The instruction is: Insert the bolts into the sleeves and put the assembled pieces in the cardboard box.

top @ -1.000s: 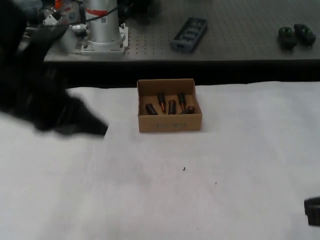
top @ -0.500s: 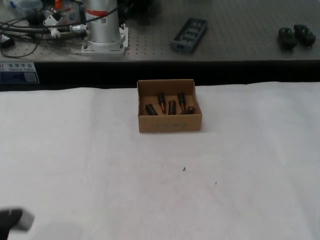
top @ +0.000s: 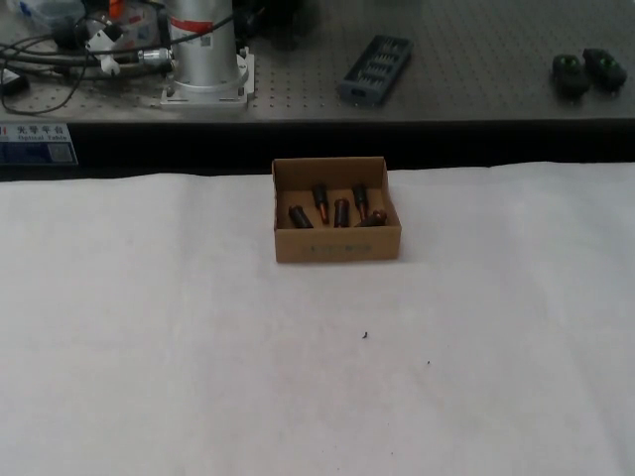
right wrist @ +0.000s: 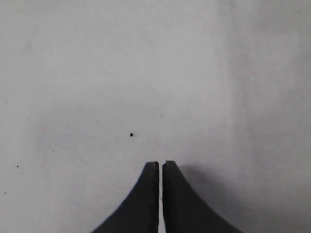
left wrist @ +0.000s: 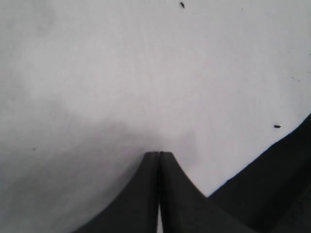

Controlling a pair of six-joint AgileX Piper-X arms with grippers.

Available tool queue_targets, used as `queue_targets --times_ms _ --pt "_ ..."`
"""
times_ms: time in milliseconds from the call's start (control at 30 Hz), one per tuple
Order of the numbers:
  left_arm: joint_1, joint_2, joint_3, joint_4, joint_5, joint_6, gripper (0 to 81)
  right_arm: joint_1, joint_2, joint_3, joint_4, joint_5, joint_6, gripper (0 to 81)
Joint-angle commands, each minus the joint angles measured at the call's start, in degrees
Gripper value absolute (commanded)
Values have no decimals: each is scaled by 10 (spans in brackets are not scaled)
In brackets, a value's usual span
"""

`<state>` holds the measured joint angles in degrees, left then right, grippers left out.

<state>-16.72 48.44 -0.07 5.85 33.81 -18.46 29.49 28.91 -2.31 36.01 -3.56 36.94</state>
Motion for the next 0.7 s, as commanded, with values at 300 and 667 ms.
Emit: queue_targets --times_ms 300,667 --pt "1 -2 1 13 -42 -10 7 -3 -4 3 -6 56 4 29" --pt "1 -2 1 13 -40 -9 7 -3 -4 3 -7 56 4 29"
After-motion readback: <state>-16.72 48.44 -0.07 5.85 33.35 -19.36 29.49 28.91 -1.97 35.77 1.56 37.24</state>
